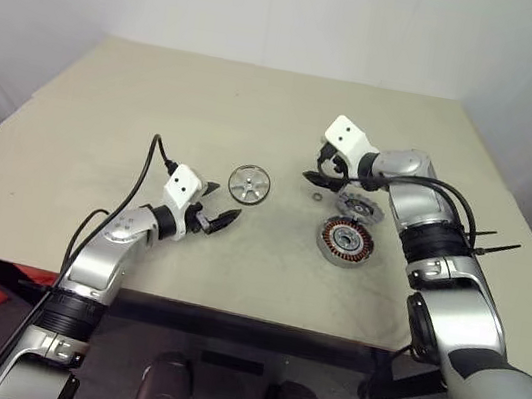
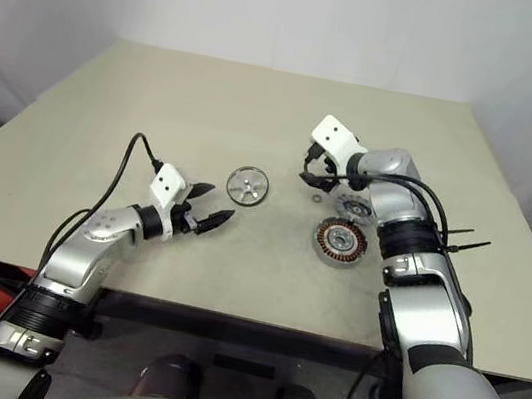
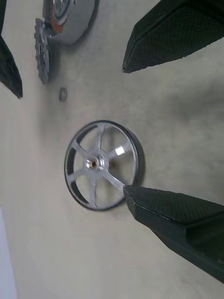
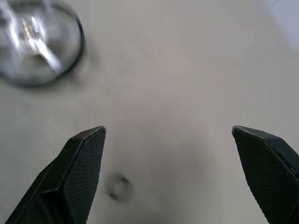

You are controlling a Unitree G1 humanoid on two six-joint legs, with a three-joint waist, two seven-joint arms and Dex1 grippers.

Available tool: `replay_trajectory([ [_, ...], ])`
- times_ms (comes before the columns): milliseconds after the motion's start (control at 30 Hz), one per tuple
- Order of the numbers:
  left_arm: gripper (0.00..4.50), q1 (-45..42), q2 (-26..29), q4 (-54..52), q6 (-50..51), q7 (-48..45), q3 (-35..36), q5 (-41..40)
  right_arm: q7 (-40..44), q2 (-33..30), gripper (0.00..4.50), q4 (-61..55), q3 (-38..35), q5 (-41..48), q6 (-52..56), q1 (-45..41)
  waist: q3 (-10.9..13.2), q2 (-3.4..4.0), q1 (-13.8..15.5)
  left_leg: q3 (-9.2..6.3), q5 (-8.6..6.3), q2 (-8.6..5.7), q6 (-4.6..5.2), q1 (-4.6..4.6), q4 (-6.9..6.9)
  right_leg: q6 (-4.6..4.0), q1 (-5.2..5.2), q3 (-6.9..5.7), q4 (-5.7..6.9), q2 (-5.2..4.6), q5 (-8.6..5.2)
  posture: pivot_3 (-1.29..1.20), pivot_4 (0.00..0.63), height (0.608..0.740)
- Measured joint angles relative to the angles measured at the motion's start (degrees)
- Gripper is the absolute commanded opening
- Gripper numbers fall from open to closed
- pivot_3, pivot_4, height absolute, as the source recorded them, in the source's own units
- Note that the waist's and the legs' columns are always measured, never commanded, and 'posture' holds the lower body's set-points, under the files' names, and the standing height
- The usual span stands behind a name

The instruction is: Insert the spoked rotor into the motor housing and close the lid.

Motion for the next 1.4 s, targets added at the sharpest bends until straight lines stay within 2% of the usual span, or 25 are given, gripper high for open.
replay_trajectory([
  [233,4.04,0.0,0.2,0.0,0.0,0.3,0.0,0.2,-0.6,-0.1,4.45,6.8,0.3,2.7,7.7,-3.9,0.0,0.0,0.3,0.0,0.17,0.02,-0.32,0.06,-0.03,0.0,0.01,-0.03,0.05,0.0,0.0,0.0,0.0,0.74],
  [533,4.04,0.0,0.2,0.0,0.0,0.3,0.0,0.2,0.9,-0.5,4.45,13.0,5.1,2.0,4.0,-3.1,0.0,0.02,0.2,-0.01,0.19,0.02,-0.34,0.03,-0.05,0.0,-0.03,-0.03,0.05,0.0,0.0,0.0,0.0,0.74],
  [833,4.04,0.7,0.3,-0.1,0.0,0.3,0.1,0.2,-1.3,-0.3,4.45,20.5,5.1,2.0,1.6,-3.1,0.0,0.02,0.2,0.0,0.19,0.02,-0.34,0.02,-0.05,0.0,-0.04,-0.03,0.05,0.0,0.0,0.0,0.0,0.74],
  [1400,4.04,0.8,0.4,-0.2,0.0,0.3,0.1,0.2,-3.0,1.8,4.45,27.0,3.6,2.8,0.2,-5.4,0.0,0.02,-0.1,-0.01,0.16,0.05,-0.3,0.15,-0.05,-0.02,-0.04,-0.03,0.22,0.01,-0.01,0.0,0.0,0.74],
])
